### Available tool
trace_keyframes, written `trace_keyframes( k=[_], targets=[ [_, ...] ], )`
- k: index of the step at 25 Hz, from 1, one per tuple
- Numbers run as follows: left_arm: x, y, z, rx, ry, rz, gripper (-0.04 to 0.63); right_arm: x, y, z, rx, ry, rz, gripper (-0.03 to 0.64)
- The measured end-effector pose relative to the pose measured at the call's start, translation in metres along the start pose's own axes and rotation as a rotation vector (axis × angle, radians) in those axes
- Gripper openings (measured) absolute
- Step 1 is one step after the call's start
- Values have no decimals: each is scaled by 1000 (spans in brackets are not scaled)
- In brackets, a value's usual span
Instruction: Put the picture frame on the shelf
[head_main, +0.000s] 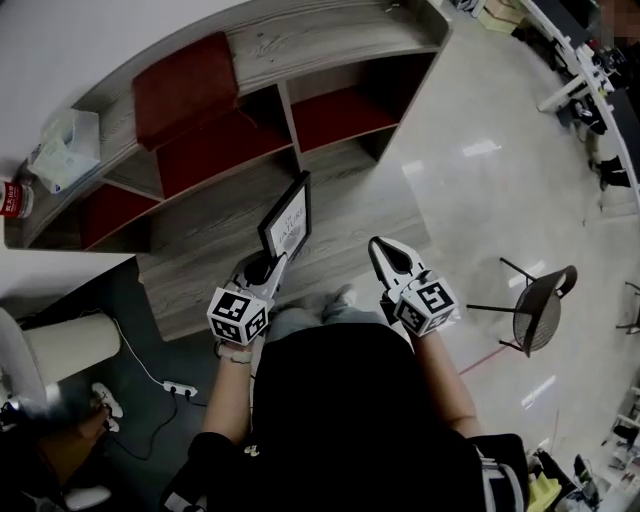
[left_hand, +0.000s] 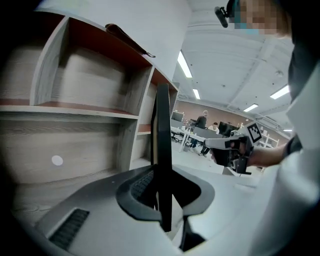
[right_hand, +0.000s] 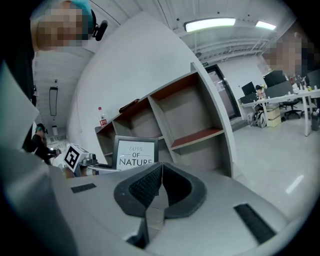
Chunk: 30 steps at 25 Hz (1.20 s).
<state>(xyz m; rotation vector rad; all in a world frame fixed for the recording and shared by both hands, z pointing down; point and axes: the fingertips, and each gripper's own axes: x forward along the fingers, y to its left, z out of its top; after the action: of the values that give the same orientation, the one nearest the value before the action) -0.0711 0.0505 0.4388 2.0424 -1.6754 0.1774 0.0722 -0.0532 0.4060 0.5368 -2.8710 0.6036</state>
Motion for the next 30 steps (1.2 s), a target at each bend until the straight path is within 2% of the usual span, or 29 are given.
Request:
trace_keyframes(
  k=[5, 12, 18, 30],
  targets=[
    [1, 18, -7, -18, 7, 64, 58, 28, -4, -8, -25, 43, 72, -2],
    [3, 56, -20, -18, 25, 59, 58, 70, 6, -26, -40, 69, 104, -2],
    [15, 87, -39, -4, 88, -14, 58, 94, 4, -40, 19, 48, 19, -2],
    [65, 161, -50, -8, 64, -93, 58, 110, 18, -88, 124, 44, -162, -2]
  ],
)
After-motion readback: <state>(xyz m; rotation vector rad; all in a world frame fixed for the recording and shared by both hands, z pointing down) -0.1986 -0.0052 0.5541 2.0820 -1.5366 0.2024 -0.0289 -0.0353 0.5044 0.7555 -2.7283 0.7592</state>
